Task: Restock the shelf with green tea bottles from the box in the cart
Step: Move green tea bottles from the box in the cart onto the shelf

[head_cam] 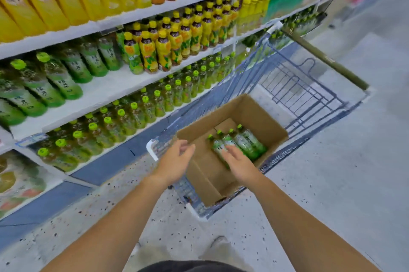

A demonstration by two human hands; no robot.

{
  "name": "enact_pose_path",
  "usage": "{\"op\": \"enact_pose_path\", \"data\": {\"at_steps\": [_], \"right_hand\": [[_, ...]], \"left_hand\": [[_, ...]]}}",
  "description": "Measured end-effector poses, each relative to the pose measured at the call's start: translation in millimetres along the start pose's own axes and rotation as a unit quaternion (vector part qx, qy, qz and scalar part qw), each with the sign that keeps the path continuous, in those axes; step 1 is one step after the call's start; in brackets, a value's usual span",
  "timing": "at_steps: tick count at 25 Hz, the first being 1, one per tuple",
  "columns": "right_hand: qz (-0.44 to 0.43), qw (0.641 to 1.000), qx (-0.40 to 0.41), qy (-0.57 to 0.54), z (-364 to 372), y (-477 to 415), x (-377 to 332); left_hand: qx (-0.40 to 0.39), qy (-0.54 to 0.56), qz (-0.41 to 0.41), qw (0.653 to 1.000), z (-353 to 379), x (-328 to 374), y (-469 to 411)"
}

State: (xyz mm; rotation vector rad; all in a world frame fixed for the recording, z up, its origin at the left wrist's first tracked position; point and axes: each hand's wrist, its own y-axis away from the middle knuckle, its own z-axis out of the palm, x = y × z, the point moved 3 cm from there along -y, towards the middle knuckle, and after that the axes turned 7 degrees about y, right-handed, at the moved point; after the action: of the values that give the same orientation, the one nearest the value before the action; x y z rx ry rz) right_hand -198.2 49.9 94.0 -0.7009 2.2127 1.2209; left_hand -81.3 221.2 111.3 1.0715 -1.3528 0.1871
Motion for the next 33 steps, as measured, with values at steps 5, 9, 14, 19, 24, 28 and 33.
{"op": "enact_pose_path", "data": {"at_steps": [5,9,14,19,24,28,33], "right_hand": [[0.016,0.999,-0.031,0.036,-67,-22,38],[0.03,0.998,-0.008,0.052,-98,-54,55],[0.057,0.994,-0.01,0.091,-114,-120,77],[0.064,0.985,-0.044,0.151,-113,-200,99],[0.059,0.967,-0.094,0.227,-102,-275,125],[0.055,0.947,-0.13,0.29,-88,-331,149],[0.059,0.925,-0.168,0.337,-70,-379,176]], "left_hand": [[0.029,0.021,-0.029,0.999,80,8,-30],[0.021,0.003,-0.05,0.999,115,4,-66],[0.005,0.002,-0.098,0.995,135,-24,-132],[0.022,0.0,-0.149,0.989,150,-64,-191],[0.036,0.019,-0.208,0.977,178,-111,-244],[0.054,0.043,-0.247,0.967,206,-151,-289],[0.1,0.082,-0.268,0.955,234,-206,-337]]}}
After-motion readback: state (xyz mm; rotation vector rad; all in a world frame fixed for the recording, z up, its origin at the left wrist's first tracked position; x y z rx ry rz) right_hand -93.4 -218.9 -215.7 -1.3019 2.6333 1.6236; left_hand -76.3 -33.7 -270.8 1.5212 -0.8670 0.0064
